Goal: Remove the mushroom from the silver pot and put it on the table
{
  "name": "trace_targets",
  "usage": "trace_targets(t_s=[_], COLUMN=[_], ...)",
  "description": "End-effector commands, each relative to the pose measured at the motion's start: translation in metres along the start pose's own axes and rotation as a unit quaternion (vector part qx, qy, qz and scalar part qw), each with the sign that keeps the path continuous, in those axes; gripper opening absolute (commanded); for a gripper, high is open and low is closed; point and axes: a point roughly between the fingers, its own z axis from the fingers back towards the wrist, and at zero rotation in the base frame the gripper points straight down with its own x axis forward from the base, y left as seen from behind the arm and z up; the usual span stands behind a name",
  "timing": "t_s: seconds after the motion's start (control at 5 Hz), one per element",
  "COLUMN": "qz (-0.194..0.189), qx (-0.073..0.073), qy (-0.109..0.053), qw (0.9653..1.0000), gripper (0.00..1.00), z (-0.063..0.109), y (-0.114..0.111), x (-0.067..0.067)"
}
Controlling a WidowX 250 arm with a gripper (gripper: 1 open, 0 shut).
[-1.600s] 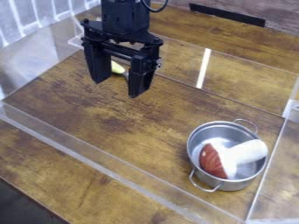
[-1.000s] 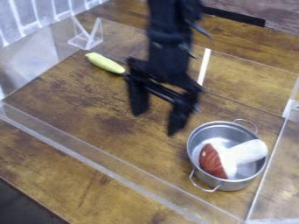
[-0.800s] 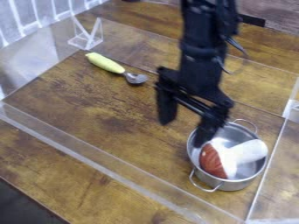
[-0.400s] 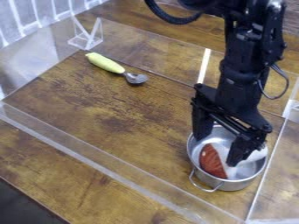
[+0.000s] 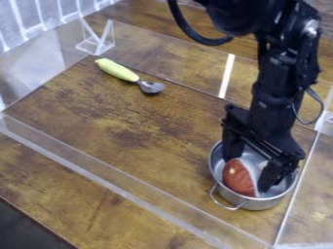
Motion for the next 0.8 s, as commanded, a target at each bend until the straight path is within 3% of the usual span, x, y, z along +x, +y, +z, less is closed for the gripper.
trace_targets(t_s=[0.0,0.2,0.4,0.6], qz=[-0.009,-0.007,-0.004,0.004], qx=[0.001,-0.006,-0.010,-0.016], qy=[-0.031,-0.027,-0.026,-0.028], qw=[0.9995,0.9996,0.9996,0.9995], gripper=[1.00,1.00,0.00,0.00], z=[0.0087,0.0072,0.0060,0.0044], y=[-0.0025,-0.0004,0.0023,0.0068], x=[0.0147,0.0179,0.0199,0.0214])
